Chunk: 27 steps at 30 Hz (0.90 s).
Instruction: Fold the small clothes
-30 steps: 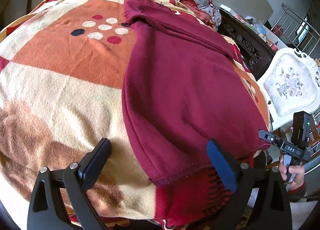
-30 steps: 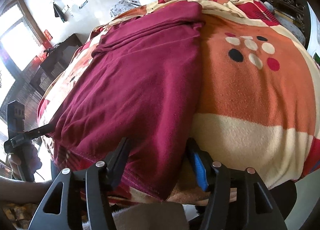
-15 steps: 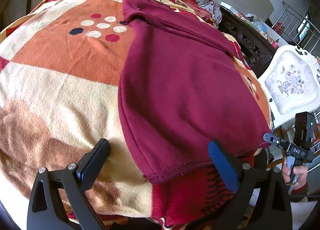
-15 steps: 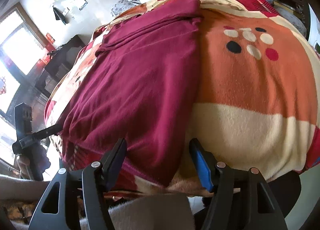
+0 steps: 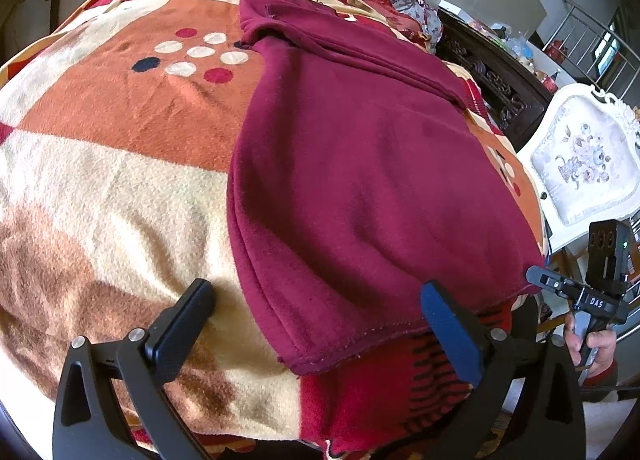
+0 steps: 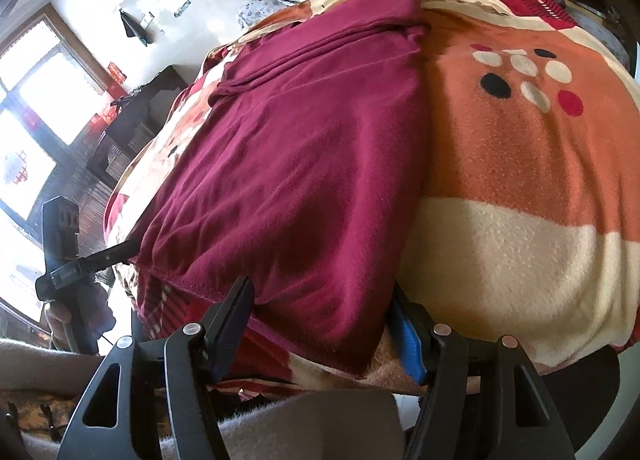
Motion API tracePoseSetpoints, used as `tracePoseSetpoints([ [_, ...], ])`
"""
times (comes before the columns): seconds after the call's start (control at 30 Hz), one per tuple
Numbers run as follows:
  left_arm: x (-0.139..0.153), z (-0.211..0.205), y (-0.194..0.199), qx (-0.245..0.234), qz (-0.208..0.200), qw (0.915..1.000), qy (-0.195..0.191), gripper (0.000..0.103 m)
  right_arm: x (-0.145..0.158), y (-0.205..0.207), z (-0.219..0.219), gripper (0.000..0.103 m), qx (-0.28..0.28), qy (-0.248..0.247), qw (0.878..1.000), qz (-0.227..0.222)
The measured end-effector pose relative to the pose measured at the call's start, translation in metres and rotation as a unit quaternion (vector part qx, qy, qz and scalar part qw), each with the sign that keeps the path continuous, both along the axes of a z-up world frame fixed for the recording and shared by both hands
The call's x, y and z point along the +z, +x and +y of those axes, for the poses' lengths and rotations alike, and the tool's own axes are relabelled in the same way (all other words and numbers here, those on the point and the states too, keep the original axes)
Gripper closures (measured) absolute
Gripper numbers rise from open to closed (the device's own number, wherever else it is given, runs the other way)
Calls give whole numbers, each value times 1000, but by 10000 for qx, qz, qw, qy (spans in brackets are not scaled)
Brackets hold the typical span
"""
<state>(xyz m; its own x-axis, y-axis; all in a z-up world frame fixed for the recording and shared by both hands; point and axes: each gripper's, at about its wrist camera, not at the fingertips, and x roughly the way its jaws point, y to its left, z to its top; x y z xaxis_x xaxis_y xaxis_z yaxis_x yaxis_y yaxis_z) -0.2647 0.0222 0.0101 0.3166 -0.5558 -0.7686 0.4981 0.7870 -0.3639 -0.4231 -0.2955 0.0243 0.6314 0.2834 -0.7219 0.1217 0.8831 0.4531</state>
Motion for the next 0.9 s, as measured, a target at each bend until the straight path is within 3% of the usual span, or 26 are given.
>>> tracePoseSetpoints([
  [0.33, 1, 11, 5, 68, 267, 9990, -354, 1, -2, -4, -4, 31, -53, 179, 9998, -102],
  [0.6, 2, 5, 6, 55, 311, 9991, -272, 1, -5, -6, -9, 32, 87, 374, 9991, -153],
  [0.67, 2, 4, 7, 60, 318, 9992, -250, 1, -3, -5, -6, 45, 158, 129, 9996, -187],
  [0.7, 2, 4, 6, 56, 309, 9993, -225, 2, -2, -5, -5, 64, 142, 2, 9997, -197],
  [0.73, 3, 3, 6, 43, 292, 9994, -188, 10, -1, -6, -6, 80, 89, -56, 9997, -234],
  [0.77, 4, 2, 5, 3, 258, 9996, -143, 17, 0, -6, -9, 82, 74, 32, 9996, -276],
  [0.83, 6, 0, 5, -185, 223, 9996, -60, 57, 3, -5, -12, 84, 141, 203, 9991, -347],
  [0.9, 4, 0, 7, -269, 326, 9990, -127, 73, 4, -3, -11, 84, 198, 208, 9988, -385],
])
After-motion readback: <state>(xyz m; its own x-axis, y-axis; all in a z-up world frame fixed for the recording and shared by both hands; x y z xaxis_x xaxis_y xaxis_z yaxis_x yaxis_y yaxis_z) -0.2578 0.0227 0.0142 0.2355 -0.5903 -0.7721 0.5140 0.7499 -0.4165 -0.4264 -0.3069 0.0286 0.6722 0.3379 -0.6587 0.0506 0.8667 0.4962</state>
